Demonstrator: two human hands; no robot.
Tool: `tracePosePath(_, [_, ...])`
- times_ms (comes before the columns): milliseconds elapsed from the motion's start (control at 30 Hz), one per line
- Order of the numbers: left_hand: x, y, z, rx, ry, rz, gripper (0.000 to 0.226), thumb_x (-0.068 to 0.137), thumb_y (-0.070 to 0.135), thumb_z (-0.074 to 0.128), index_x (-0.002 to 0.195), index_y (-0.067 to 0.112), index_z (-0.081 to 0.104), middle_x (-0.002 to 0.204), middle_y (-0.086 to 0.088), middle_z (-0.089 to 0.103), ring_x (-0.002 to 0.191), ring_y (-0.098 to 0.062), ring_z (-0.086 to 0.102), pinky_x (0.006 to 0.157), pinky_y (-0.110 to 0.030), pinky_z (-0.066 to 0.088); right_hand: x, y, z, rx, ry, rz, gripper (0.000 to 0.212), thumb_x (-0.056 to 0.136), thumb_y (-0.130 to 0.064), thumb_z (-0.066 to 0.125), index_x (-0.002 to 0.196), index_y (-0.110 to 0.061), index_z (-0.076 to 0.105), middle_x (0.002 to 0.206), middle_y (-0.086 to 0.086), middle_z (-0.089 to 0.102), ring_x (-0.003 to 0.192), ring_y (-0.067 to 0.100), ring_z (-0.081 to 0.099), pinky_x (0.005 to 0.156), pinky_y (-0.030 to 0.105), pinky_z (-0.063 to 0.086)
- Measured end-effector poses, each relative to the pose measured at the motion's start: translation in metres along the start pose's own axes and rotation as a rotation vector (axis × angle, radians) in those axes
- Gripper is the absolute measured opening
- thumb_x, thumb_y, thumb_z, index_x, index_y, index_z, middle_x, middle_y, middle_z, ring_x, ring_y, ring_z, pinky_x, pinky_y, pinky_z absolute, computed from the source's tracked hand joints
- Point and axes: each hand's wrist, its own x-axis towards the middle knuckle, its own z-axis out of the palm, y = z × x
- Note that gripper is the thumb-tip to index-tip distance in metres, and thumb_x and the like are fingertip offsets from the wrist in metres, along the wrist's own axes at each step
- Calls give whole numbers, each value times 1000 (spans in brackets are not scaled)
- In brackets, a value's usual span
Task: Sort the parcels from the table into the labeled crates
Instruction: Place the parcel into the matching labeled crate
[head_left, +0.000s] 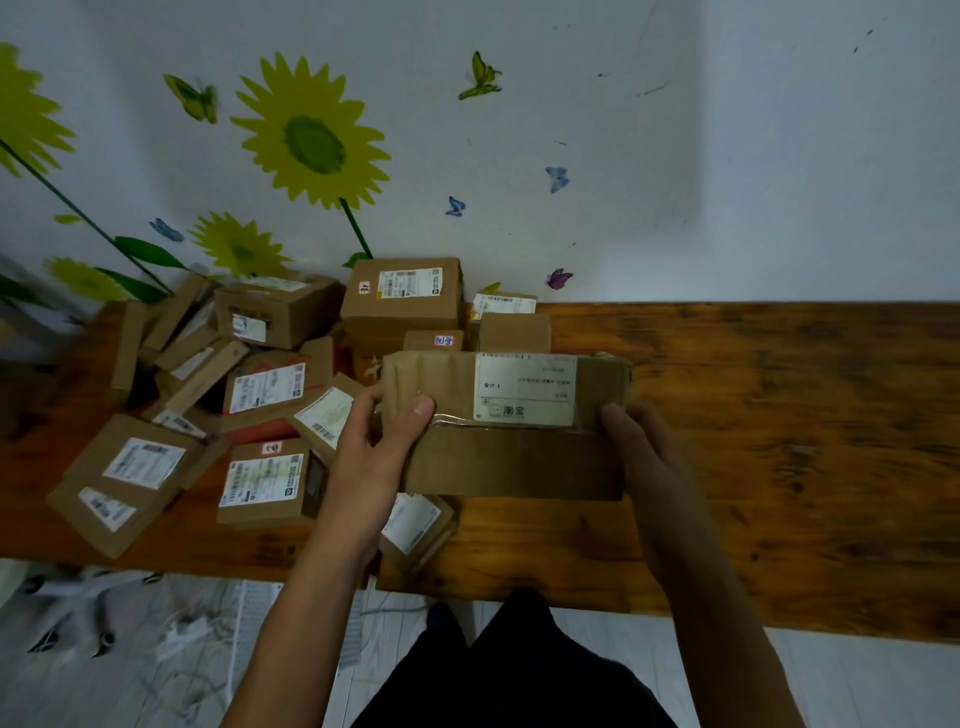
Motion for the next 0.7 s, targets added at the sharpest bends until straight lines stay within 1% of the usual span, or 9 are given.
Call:
tracePosePath(67, [-3, 1, -1, 18, -16, -21, 50, 77, 59, 74, 122, 43, 59, 113, 10, 70, 98, -7, 70, 75, -25, 55, 2, 7, -1, 65, -8, 50, 83, 61, -82, 69, 128, -33, 57, 124, 1, 68, 107, 19, 69, 88, 44, 58])
tracePosePath(133, [-7, 4, -3, 40, -50, 3, 63, 70, 60, 76, 128, 43, 56, 117, 11, 68, 101, -7, 69, 73, -23, 56, 2, 11, 0, 170, -3, 68, 70, 72, -70, 68, 130, -32, 58, 121, 0, 70, 111, 23, 69, 94, 51, 56])
tracePosePath(200, [-15, 10, -3, 41, -89, 81, 70, 63, 57, 71, 129, 39, 54, 111, 20, 69, 102, -4, 68, 72, -19, 56, 3, 15, 1, 353, -10, 118, 49, 86, -52, 62, 128, -27, 61, 117, 3, 73, 111, 28, 69, 91, 49, 56])
tracePosePath(267, [-25, 14, 0, 29, -118, 167, 71, 63, 50, 70, 130, 33, 53, 112, 19, 69, 102, -5, 68, 74, -19, 56, 6, 17, -1, 532, -27, 220, 49, 89, -49, 58, 130, -23, 62, 120, 10, 72, 114, 34, 66, 84, 46, 56])
tracePosePath(367, [-35, 13, 7, 9, -173, 236, 72, 65, 40, 76, 132, 32, 50, 115, 7, 69, 96, -13, 68, 80, -29, 57, 10, 22, -4, 688, -45, 355, 56, 89, -51, 53, 134, -18, 63, 126, 17, 67, 110, 36, 64, 76, 41, 57])
tracePosePath(467, [-40, 12, 13, 63, -241, 242, 78, 64, 47, 84, 133, 32, 50, 116, 19, 67, 93, -3, 66, 79, -23, 54, 16, 27, -5, 731, -35, 394, 51, 86, -51, 57, 123, -19, 71, 126, 19, 66, 114, 39, 62, 81, 45, 54])
tracePosePath(533, [-43, 13, 15, 131, -257, 242, 79, 68, 62, 79, 135, 38, 48, 124, 23, 64, 109, -3, 65, 86, -20, 53, 17, 28, -6, 719, -25, 362, 47, 86, -51, 58, 119, -21, 73, 128, 19, 65, 118, 41, 60, 85, 49, 52])
tracePosePath(600, [-42, 10, 14, 202, -238, 248, 74, 69, 70, 73, 135, 49, 47, 132, 27, 58, 122, 1, 57, 92, -17, 51, 17, 29, -8, 660, -1, 299, 50, 86, -52, 59, 126, -23, 69, 132, 20, 64, 122, 42, 58, 87, 49, 53])
tracePosePath(700, [-33, 0, 9, 268, -163, 205, 72, 71, 75, 65, 137, 54, 45, 144, 25, 46, 132, 1, 48, 102, -28, 49, 12, 21, -9, 529, 43, 157, 62, 81, -55, 64, 133, -21, 61, 129, 15, 67, 121, 38, 62, 84, 46, 57])
